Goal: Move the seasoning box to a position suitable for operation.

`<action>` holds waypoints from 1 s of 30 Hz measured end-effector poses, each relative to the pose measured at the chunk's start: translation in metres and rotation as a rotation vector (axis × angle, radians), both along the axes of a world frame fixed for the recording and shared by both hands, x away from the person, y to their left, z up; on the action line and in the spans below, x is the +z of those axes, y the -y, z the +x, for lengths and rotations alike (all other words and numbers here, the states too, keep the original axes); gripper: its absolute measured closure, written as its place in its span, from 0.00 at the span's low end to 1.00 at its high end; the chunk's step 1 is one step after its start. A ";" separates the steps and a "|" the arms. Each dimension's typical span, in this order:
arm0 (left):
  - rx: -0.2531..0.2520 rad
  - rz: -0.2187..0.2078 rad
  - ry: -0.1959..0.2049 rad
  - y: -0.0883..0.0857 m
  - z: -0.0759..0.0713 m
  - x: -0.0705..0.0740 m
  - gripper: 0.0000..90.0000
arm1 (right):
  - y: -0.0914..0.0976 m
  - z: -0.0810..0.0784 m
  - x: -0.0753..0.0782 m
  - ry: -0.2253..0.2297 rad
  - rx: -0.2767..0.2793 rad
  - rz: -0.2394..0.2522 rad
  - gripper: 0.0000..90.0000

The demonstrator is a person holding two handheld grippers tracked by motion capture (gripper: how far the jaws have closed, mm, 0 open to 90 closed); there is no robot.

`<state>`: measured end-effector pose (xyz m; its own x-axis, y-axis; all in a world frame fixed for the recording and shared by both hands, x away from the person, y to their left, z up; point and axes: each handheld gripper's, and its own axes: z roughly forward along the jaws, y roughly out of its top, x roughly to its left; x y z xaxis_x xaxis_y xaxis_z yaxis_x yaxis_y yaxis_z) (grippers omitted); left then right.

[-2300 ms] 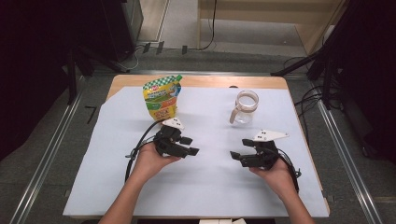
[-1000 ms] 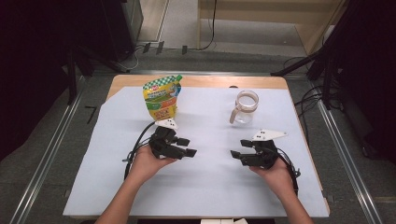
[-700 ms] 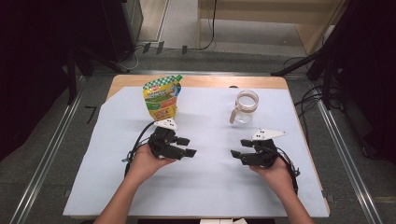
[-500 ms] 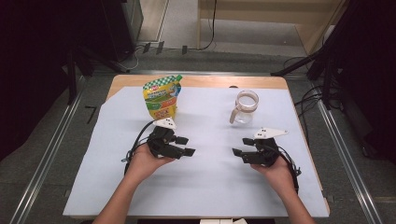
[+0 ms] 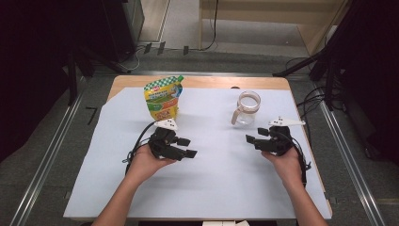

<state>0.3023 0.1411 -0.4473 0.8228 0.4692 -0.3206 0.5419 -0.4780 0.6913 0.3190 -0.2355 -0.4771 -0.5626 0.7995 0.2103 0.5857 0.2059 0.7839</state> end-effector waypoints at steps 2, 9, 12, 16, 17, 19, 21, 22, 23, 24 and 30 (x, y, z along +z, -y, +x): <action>-0.002 -0.003 0.001 0.000 0.000 0.000 0.46 | 0.000 0.006 0.002 0.014 -0.004 -0.010 0.40; -0.010 0.003 0.010 0.001 -0.001 0.000 0.46 | 0.003 0.035 0.003 0.038 -0.022 -0.009 0.38; -0.006 0.002 0.007 0.001 0.000 -0.001 0.46 | 0.002 0.053 -0.001 0.026 -0.073 -0.046 0.35; -0.005 0.004 0.005 0.002 -0.001 -0.001 0.46 | 0.001 0.066 -0.005 0.032 -0.101 -0.027 0.27; -0.005 0.004 0.005 0.002 -0.001 -0.001 0.46 | 0.001 0.066 -0.005 0.032 -0.101 -0.027 0.27; -0.007 0.002 0.008 0.002 -0.001 -0.001 0.46 | -0.001 0.076 -0.008 0.057 -0.112 -0.015 0.23; -0.006 0.002 0.006 0.001 0.000 -0.001 0.46 | -0.002 0.079 -0.010 0.057 -0.113 -0.011 0.21; -0.006 0.002 0.005 0.001 0.000 -0.001 0.46 | -0.004 0.083 -0.012 0.062 -0.110 -0.013 0.17; -0.007 0.001 0.005 0.001 0.000 -0.001 0.46 | -0.006 0.085 -0.013 0.067 -0.106 -0.012 0.17; -0.009 -0.001 0.004 0.001 0.000 -0.001 0.46 | -0.007 0.087 -0.014 0.078 -0.101 -0.009 0.16; -0.004 0.001 0.016 0.000 0.000 -0.001 0.46 | -0.018 0.099 -0.027 0.133 -0.112 0.011 0.11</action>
